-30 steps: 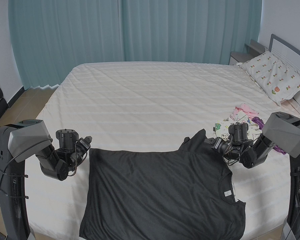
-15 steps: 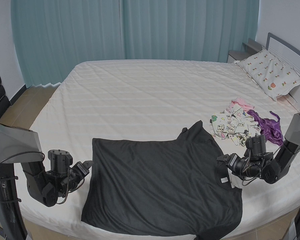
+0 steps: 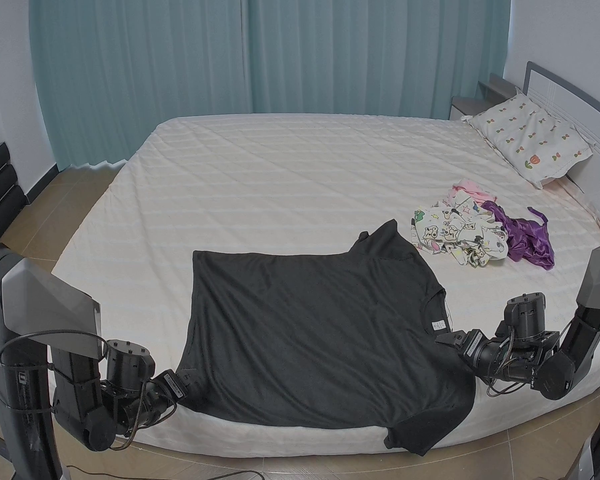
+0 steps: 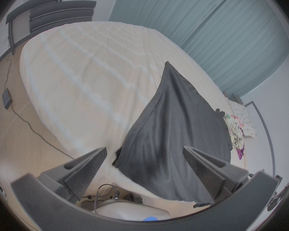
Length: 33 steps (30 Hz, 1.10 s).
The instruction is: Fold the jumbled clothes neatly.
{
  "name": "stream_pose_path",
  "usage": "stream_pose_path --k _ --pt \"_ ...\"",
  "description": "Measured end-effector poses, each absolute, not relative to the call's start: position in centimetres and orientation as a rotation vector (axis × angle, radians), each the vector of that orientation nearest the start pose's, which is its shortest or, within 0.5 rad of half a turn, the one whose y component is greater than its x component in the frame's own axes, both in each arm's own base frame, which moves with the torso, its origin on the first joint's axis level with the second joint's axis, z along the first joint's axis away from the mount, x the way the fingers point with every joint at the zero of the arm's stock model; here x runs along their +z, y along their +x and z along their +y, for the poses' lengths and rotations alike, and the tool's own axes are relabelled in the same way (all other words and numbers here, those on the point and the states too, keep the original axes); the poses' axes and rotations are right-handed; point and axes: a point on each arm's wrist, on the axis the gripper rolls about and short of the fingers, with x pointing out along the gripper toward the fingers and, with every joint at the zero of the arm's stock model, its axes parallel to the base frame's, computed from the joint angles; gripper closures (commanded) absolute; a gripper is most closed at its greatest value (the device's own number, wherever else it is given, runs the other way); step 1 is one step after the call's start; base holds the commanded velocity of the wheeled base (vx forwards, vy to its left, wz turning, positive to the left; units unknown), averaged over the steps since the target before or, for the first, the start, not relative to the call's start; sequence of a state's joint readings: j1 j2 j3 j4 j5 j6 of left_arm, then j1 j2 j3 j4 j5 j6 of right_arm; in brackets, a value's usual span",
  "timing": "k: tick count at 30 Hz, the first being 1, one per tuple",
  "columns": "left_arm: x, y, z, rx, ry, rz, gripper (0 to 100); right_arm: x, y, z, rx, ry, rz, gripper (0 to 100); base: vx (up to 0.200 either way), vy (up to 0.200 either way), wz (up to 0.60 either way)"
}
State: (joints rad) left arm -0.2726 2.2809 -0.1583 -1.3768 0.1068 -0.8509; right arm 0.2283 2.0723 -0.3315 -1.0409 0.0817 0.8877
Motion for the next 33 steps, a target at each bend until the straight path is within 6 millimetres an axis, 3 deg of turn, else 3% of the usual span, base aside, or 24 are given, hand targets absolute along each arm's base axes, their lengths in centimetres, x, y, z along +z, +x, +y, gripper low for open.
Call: stream_pose_path --k 15,16,22,33 --pt "-4.7 25.0 -7.0 0.151 -0.648 0.731 0 1.0 25.7 6.6 -0.026 0.803 0.800 0 0.000 0.000 0.00" --pt "-4.8 25.0 -7.0 0.147 -0.636 0.731 100 1.0 25.7 6.6 -0.026 0.803 0.800 0 0.000 0.000 0.00" --pt "-5.4 25.1 -6.8 0.189 -0.579 0.721 100 0.9 25.6 6.6 -0.029 0.789 0.803 0 0.000 0.000 0.00" --pt "-5.5 22.8 -6.3 0.257 -0.514 0.778 100 0.4 25.2 5.7 -0.002 0.630 0.815 0 0.000 0.000 0.00"
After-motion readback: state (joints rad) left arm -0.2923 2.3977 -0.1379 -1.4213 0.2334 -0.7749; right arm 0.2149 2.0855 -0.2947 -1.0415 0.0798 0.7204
